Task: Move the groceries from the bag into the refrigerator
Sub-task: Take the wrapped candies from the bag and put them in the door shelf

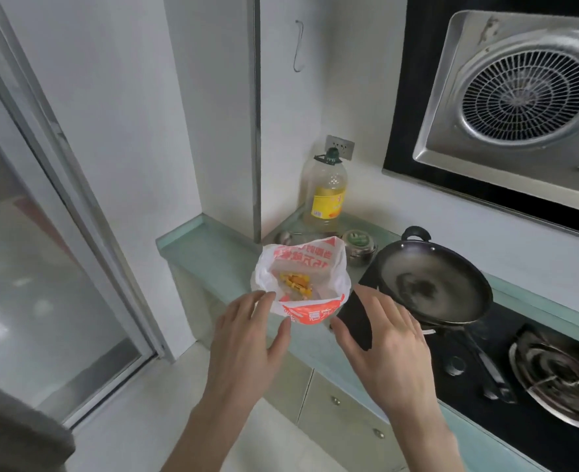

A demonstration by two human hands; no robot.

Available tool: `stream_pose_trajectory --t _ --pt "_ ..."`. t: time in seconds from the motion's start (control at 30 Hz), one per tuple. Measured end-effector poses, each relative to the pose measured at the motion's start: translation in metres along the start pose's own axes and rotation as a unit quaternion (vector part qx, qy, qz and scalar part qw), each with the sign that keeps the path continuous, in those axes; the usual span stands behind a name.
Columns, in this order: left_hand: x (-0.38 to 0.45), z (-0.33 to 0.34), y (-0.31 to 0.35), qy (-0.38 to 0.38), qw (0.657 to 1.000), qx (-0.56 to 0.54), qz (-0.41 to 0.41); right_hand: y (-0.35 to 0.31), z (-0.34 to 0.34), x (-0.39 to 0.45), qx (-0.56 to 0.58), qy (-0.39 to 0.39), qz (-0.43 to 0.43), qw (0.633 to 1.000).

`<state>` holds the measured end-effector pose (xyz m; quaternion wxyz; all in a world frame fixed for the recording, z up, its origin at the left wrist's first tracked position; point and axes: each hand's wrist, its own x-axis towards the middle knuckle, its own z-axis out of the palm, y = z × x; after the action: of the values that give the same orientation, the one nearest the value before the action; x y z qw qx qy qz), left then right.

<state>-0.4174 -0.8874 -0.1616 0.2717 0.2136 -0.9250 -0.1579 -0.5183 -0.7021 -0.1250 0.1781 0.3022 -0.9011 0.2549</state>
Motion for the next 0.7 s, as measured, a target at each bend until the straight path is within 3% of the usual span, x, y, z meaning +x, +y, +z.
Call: stream_pose_trajectory --t 0.3,0.7 --pt "0.077 0.069 -0.017 -0.03 1.0 -0.001 -0.01 0.042 0.071 0.066 0.021 -0.078 0.002 0.997" --pt "0.18 0.157 -0.047 -0.155 0.986 -0.027 -0.057 0.085 0.176 0.177 0.042 -0.188 -0.003 0.981"
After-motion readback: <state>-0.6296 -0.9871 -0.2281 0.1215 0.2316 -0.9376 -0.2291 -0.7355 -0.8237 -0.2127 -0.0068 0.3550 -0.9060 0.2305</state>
